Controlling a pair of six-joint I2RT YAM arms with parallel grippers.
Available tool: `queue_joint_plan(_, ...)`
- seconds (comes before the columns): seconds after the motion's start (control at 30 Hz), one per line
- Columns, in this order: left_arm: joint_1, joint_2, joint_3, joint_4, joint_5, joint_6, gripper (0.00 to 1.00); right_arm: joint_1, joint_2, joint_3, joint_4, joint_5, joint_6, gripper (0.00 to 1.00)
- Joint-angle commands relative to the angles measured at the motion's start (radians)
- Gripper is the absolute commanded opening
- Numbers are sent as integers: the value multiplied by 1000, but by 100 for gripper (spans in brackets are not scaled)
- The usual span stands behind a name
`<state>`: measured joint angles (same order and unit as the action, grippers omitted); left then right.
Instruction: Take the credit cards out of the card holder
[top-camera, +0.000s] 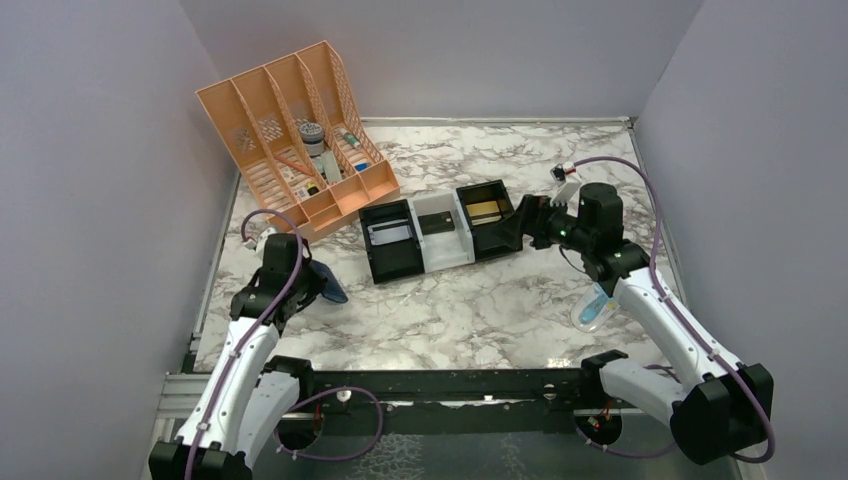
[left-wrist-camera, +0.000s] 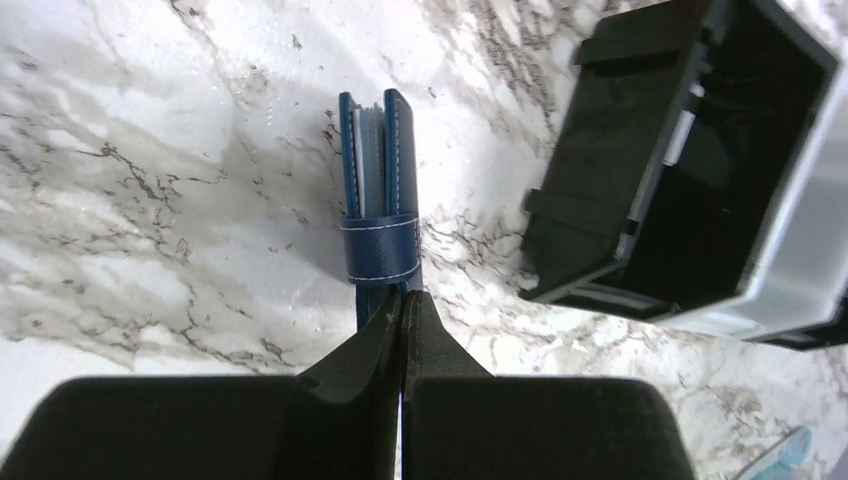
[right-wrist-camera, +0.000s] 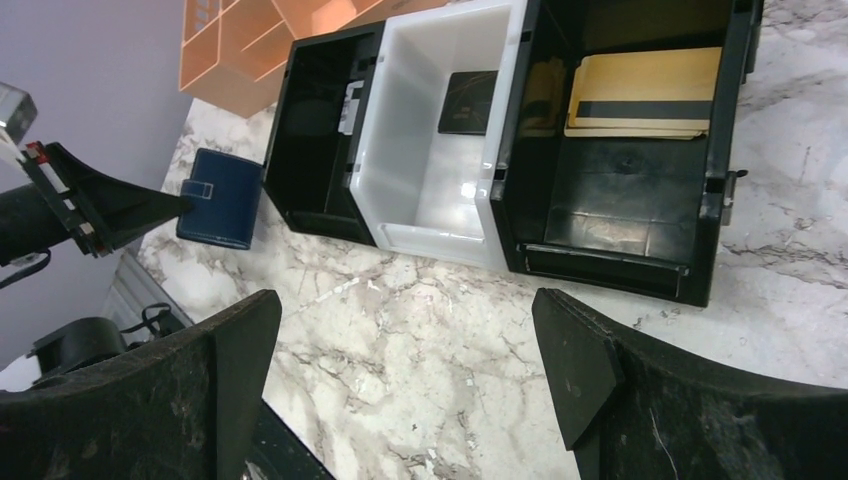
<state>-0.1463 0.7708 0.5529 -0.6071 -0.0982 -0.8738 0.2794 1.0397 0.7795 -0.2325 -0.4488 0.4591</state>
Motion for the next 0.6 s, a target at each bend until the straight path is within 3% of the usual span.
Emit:
queue_joint_plan(0.0, -7, -76, 149, -155, -4, 44, 0, -8, -36, -27, -12, -76, 20, 99)
queue_joint_plan(0.13, -11, -43, 259, -216, 67, 136, 0, -8, -57, -51, -19, -88, 22, 99)
queue_joint_plan(0.33, -79, -63, 278, -166, 231, 217, 0, -8, -72, -81, -24, -105, 41, 99)
queue_joint_plan(0.43, -183, -36, 280, -155, 224, 222, 0, -8, -81, -99, -9, -118, 62, 99)
queue_joint_plan(0.57, -376, -10, 335, -152, 87, 178, 0, -8, -91, -96, -21, -127, 66, 99)
